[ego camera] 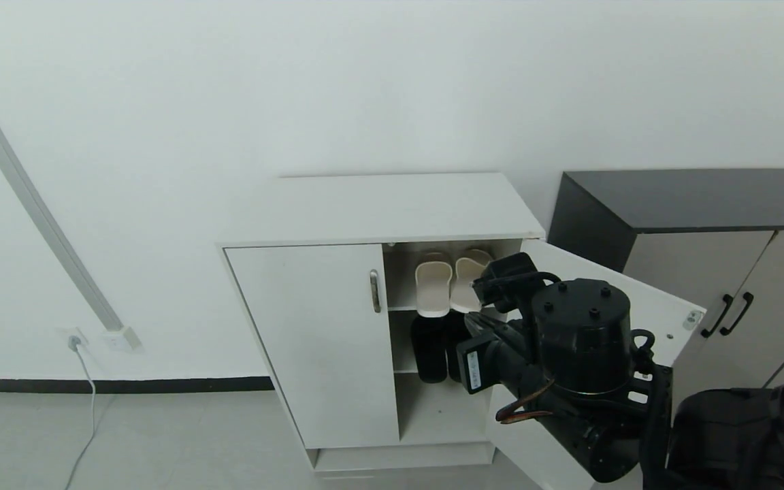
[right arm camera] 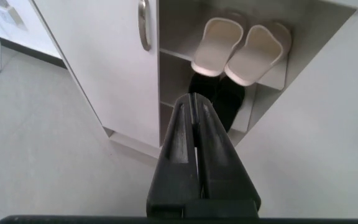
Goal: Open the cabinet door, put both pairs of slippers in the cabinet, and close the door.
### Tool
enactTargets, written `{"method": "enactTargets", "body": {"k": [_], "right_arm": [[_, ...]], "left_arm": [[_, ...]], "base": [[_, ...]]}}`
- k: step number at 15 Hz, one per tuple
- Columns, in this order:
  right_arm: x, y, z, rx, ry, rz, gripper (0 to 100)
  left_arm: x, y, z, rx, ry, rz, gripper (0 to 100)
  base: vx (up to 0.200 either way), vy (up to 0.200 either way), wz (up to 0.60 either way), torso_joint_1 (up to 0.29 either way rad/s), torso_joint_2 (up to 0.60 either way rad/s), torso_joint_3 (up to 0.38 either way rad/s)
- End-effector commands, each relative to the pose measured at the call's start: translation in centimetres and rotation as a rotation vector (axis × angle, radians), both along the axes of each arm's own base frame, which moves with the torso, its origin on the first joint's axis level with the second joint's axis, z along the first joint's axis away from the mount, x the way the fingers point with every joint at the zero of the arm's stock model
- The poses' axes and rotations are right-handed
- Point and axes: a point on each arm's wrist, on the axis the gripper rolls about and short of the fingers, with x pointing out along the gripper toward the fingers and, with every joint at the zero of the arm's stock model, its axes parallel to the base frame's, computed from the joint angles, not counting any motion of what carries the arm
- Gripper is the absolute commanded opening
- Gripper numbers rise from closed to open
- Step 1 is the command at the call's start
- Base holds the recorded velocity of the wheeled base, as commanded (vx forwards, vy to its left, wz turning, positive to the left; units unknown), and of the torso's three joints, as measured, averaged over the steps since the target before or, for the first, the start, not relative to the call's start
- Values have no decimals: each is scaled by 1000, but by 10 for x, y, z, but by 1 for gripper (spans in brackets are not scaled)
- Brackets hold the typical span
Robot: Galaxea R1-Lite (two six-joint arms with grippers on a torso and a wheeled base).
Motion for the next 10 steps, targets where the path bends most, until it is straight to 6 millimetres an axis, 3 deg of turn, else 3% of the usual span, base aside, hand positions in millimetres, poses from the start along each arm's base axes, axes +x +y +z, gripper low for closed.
{"method": "enactTargets", "body": {"k": [1,10], "right_arm": [[0,0,-1,-1,1,1,0],[2,-1,-1,-1,1,-5,0]], "left_arm": [[0,0,0,-1,1,1,0],[0,0,0,-1,1,2,0]], "base": [[0,0,0,227,-549,-320],[0,0,0,240,-551,-312]]}}
